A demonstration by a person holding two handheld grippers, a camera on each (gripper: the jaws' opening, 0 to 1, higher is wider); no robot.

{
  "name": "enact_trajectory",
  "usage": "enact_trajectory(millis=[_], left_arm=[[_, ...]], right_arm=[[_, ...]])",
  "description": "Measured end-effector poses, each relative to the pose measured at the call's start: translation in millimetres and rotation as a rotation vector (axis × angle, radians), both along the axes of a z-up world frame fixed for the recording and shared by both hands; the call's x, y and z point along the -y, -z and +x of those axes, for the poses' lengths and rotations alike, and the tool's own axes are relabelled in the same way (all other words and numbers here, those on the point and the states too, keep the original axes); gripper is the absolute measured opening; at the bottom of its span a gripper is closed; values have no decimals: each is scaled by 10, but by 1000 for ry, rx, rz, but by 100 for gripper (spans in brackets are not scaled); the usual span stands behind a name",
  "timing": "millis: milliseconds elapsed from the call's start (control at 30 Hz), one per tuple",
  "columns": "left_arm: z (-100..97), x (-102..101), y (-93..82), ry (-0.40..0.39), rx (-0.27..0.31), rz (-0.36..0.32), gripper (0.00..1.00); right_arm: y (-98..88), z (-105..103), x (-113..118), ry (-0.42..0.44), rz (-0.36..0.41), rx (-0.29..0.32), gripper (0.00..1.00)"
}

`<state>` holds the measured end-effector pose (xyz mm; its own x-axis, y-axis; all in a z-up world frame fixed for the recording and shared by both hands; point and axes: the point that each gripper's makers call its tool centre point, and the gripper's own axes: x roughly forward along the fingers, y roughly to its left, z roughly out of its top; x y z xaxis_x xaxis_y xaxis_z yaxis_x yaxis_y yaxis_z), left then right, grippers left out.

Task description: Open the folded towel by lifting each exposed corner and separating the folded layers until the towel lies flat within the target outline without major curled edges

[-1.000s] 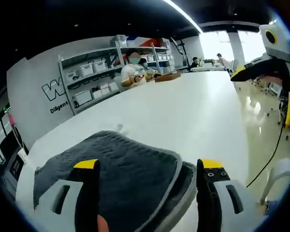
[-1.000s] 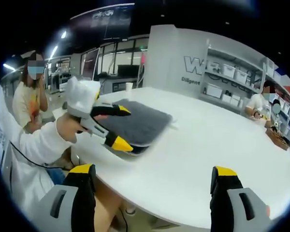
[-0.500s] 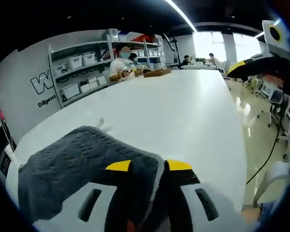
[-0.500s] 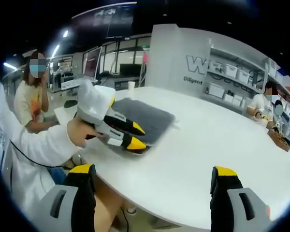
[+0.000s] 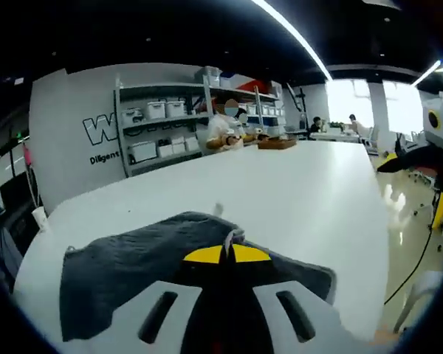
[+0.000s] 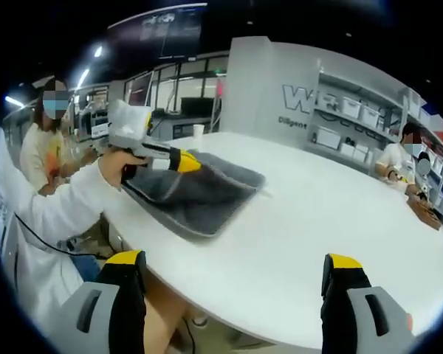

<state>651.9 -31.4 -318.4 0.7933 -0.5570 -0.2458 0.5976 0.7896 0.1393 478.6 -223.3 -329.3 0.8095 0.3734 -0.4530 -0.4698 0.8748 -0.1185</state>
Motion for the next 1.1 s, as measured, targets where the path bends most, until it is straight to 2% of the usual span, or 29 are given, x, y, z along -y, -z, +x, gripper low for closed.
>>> enact_trajectory(millis=[100,167,333,467,567,667,800,1100], left_arm=[[107,-353,-128,-67,33,29,2],[193,-705,-213,-139,72,67,2],[279,-1234,-202,-225,77,138,2],[322,-1742,-168,-315,72,221,2],[324,-2073,-148,-363,62,246,2],[271,-2438,-80,-427,34,306,2],[183,-2718,-68,-468,20,327,2],[-226,-3289,-263,-618,60,403,2]], right_arm=[[1,4,1,2,0,-1,99],[1,15,8,6,3,-2,99],[19,41,0,10,5,-10,99],[16,49,-14,8,7,-11,99],[19,58,-16,8,9,-14,99],[22,65,-15,6,8,-18,99],[20,69,-11,4,9,-21,99],[23,62,9,-1,7,-28,99]])
